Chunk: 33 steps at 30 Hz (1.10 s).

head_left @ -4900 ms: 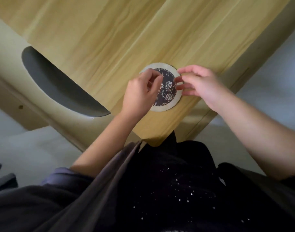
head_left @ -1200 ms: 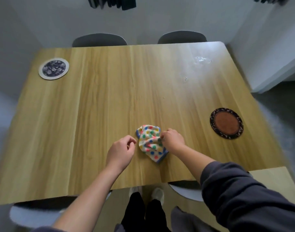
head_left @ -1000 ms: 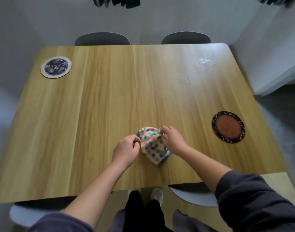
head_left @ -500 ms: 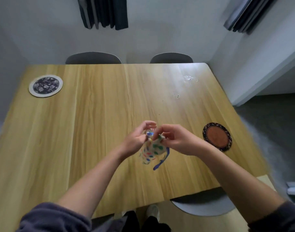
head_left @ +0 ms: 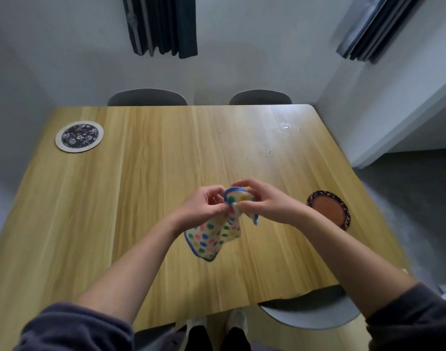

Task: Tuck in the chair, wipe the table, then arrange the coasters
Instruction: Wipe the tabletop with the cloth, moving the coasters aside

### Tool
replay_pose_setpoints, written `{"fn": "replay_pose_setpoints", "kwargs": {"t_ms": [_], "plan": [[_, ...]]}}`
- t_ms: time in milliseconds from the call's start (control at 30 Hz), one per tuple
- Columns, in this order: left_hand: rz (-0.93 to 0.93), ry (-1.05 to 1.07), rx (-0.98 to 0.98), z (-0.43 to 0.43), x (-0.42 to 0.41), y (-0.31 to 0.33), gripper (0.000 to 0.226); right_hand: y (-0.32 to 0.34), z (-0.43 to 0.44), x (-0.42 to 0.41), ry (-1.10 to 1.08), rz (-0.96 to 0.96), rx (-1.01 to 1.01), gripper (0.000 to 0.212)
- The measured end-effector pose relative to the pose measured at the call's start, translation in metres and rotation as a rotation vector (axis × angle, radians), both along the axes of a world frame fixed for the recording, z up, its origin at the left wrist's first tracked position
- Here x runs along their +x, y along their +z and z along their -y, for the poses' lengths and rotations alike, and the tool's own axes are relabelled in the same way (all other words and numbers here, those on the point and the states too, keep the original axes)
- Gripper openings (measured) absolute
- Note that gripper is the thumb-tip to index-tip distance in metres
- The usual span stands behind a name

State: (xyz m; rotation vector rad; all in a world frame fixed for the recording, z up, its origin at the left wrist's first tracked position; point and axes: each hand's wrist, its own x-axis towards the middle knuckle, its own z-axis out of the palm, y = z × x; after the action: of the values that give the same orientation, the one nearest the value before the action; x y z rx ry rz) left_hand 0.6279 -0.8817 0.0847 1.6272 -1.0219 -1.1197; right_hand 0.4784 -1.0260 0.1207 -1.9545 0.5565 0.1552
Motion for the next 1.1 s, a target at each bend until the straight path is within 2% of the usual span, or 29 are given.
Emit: {"fn": "replay_pose_setpoints", "kwargs": {"t_ms": [67,167,200,300,433,533,600,700,800,867,967,1100], "plan": [[0.096,0.056,-0.009,0.003,-0.002,0.001,0.008,0.002,-0.004,0.004,-0.027,-0.055,-0.056,0.035],[0.232,0.114,-0.012,0.006,-0.003,0.003,0.018,0.005,-0.006,0.007,-0.032,-0.059,-0.223,0.018],[0.236,0.11,-0.018,0.006,-0.003,0.004,0.02,0.007,-0.007,0.007,-0.041,-0.045,-0.246,0.015],[0.062,0.094,-0.085,0.008,-0.005,0.008,0.018,0.011,-0.008,0.007,-0.063,-0.019,-0.273,0.012],[0.061,0.106,-0.131,0.014,-0.01,0.009,0.015,0.014,-0.008,0.006,-0.113,0.036,-0.334,0.011],[-0.023,0.01,-0.064,0.015,-0.012,0.002,0.025,0.016,-0.002,0.006,-0.184,0.131,-0.273,0.014],[0.004,-0.019,0.014,0.014,-0.012,-0.01,0.025,0.016,0.007,0.004,-0.249,0.182,-0.202,0.017],[0.06,0.042,0.104,0.007,-0.003,-0.029,0.024,0.014,0.027,-0.003,-0.38,0.257,-0.098,0.017],[0.084,0.11,0.183,-0.005,0.013,-0.045,0.016,0.008,0.047,-0.013,-0.471,0.251,-0.05,0.013],[0.074,0.208,0.16,-0.009,0.021,-0.049,0.006,0.0,0.056,-0.017,-0.486,0.204,-0.057,0.014],[0.103,0.362,0.048,-0.006,0.034,-0.04,0.01,-0.013,0.065,-0.017,-0.498,0.161,-0.055,0.014],[0.151,0.442,-0.06,0.009,0.047,-0.013,0.007,-0.015,0.081,-0.011,-0.533,0.165,-0.016,0.011]]}}
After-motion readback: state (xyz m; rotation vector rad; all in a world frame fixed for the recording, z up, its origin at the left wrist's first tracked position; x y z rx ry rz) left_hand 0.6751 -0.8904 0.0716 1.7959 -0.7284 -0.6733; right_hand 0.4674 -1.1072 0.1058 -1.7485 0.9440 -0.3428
